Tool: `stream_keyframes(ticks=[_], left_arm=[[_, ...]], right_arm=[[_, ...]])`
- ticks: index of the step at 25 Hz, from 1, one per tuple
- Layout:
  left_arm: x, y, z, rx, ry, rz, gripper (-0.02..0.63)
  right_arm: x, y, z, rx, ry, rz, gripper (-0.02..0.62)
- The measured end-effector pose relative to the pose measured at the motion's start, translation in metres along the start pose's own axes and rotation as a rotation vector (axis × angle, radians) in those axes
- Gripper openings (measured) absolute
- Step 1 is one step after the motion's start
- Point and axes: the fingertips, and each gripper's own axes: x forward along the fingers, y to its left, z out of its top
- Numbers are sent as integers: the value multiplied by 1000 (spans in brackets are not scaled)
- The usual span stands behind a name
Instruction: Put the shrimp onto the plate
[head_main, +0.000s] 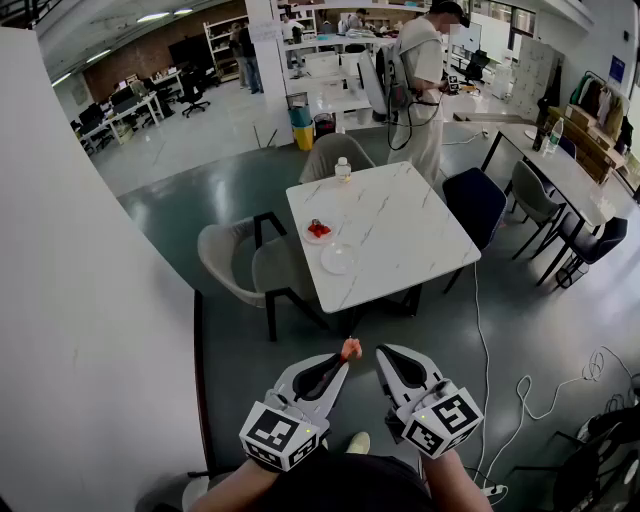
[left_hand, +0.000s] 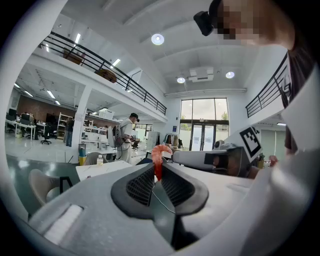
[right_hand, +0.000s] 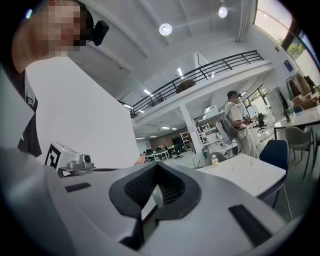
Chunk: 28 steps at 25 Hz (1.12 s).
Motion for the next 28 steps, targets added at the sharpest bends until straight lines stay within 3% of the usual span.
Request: stream_keyframes(ticks=[13, 21, 28], left_arm=[[25, 3, 4, 15, 11, 24, 48], [64, 42, 8, 6, 16, 5, 48], [115, 111, 10, 19, 13, -19, 49]], right_arm=[[3, -22, 8, 1, 0, 14, 2], [41, -55, 17, -8, 26, -15, 2], [112, -96, 22, 18, 21, -9, 2]])
